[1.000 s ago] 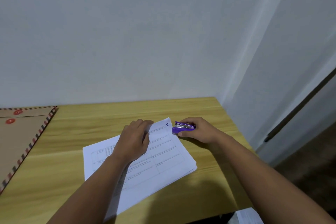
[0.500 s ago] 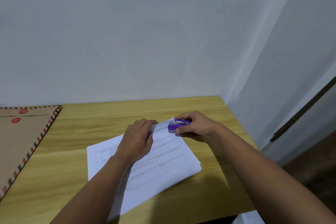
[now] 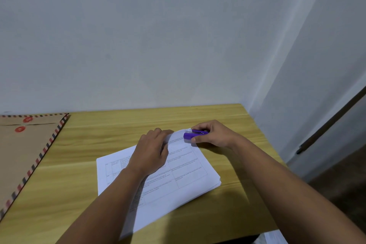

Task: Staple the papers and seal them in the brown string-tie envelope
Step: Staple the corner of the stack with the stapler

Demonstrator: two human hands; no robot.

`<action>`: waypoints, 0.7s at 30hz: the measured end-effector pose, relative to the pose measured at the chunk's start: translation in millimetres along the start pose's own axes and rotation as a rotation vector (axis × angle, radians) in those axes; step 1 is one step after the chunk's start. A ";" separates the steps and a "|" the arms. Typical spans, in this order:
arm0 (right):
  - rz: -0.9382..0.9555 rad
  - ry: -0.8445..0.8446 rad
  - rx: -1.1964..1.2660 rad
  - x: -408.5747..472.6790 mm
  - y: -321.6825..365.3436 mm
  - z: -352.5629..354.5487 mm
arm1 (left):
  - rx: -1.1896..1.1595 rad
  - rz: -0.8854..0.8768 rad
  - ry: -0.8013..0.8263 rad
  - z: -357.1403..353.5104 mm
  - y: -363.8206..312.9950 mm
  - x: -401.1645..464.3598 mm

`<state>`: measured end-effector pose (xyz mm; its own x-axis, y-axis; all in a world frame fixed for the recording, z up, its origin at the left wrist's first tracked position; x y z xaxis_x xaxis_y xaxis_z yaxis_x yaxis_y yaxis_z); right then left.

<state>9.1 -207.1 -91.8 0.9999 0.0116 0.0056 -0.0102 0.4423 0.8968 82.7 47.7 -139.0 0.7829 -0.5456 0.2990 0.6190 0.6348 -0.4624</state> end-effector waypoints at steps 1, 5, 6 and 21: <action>0.006 -0.003 -0.011 0.3 0.5 0.3 | 0.002 0.001 0.002 -0.1 0.2 0.2; 0.030 -0.005 -0.057 1.8 1.4 1.3 | 0.007 -0.004 0.001 -0.3 0.4 0.3; 0.038 -0.003 -0.067 1.9 2.0 1.5 | 0.009 -0.005 0.001 -0.3 0.2 0.1; -0.023 0.033 -0.197 -4.7 3.8 6.7 | 0.034 0.002 0.012 -3.4 3.2 1.1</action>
<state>4.3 -211.5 -85.5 0.9991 0.0274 -0.0315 0.0082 0.6100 0.7924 85.4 47.3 -143.0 0.7835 -0.5508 0.2876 0.6193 0.6543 -0.4340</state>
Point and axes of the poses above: each hand's wrist, its own x-axis towards the middle knuckle, its own z-axis out of the back of the hand, y = z × x, the point moved 1 cm from there along x, towards the middle knuckle, and after that the axes turned 12 degrees about z, right-handed, at the moved point
